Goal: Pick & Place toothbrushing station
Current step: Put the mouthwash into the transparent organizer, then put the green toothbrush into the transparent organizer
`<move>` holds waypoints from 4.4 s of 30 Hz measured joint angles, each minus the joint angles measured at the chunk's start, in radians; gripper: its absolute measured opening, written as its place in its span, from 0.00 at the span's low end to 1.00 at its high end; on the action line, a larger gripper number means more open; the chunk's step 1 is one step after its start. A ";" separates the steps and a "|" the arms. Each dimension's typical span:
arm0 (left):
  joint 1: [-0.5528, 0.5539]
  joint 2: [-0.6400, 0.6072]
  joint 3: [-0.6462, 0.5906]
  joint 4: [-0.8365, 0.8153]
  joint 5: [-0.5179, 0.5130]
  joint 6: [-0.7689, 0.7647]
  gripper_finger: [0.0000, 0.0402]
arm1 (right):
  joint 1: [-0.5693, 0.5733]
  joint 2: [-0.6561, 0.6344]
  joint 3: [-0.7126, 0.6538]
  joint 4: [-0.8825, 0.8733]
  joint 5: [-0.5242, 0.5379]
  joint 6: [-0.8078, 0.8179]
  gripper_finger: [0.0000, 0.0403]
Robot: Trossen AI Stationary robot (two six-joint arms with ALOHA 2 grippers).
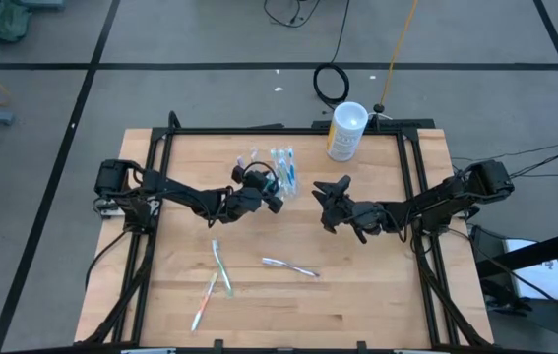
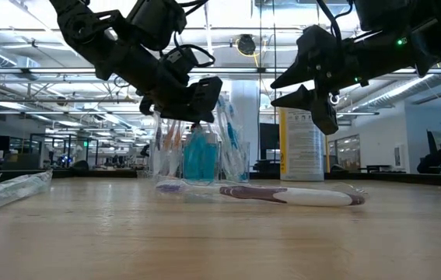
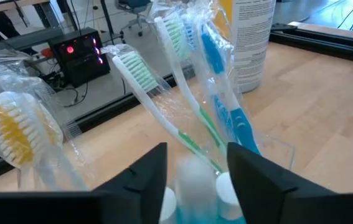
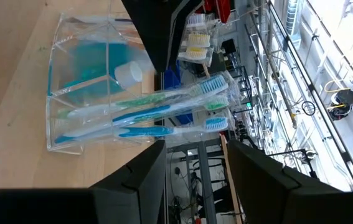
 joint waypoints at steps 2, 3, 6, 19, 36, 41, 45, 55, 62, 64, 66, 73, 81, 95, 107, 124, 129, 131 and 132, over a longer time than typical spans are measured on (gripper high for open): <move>-0.001 0.000 0.000 0.000 0.000 0.012 0.47 | 0.000 0.000 0.000 0.000 0.000 0.000 0.41; -0.001 0.000 0.000 0.000 0.000 0.017 0.49 | 0.000 0.000 0.000 0.000 0.000 0.000 0.41; -0.001 0.000 0.000 0.001 -0.001 0.019 0.53 | 0.000 0.000 0.000 0.000 0.000 0.000 0.41; -0.040 -0.098 0.001 -0.031 0.006 0.041 0.52 | 0.000 0.000 0.000 -0.008 0.000 0.004 0.41; -0.173 -0.436 0.001 -0.924 0.702 -0.675 0.52 | 0.000 0.000 0.000 -0.016 0.000 0.031 0.41; -0.235 -0.398 0.001 -1.192 0.762 -0.934 0.52 | 0.000 0.000 0.000 -0.015 0.000 0.031 0.41; -0.272 -0.359 0.001 -1.302 0.807 -1.125 0.52 | 0.000 0.000 0.000 -0.021 0.000 0.031 0.41; -0.322 -0.211 0.000 -1.207 0.873 -1.237 0.52 | 0.000 0.000 0.000 -0.022 0.000 0.031 0.41; -0.319 -0.128 0.004 -1.142 0.889 -1.193 0.48 | -0.002 0.000 0.000 -0.022 0.000 0.031 0.41; -0.316 -0.124 0.003 -1.139 0.890 -1.172 0.42 | -0.002 0.000 0.000 -0.023 -0.001 0.043 0.41; -0.309 -0.123 0.002 -1.142 0.892 -1.168 0.34 | -0.003 0.000 0.000 -0.027 -0.015 0.055 0.41; -0.285 -0.143 -0.002 -1.129 0.831 -1.146 0.12 | -0.003 0.000 0.000 -0.031 -0.052 0.075 0.41; -0.221 -0.240 -0.002 -0.962 0.612 -0.986 0.04 | -0.003 0.000 0.000 -0.031 -0.052 0.127 0.41; -0.256 -0.545 0.000 -0.695 -0.229 -0.504 0.06 | -0.003 0.000 0.000 -0.038 -0.052 0.157 0.41; -0.122 -0.317 0.001 -0.275 -0.339 -0.207 0.06 | -0.003 0.000 0.000 -0.038 -0.052 0.156 0.41; -0.004 -0.184 0.000 -0.274 -0.020 -0.198 0.18 | -0.007 0.000 0.000 -0.033 -0.205 0.295 0.41; -0.008 -0.184 0.000 -0.437 0.000 -0.267 0.20 | -0.020 0.000 0.000 0.012 -0.479 0.534 0.41; -0.012 -0.184 0.000 -0.528 0.009 -0.348 0.20 | -0.023 0.000 0.000 0.046 -0.556 0.629 0.41; -0.014 -0.184 0.000 -0.568 0.011 -0.387 0.20 | -0.023 0.000 0.000 0.063 -0.589 0.670 0.41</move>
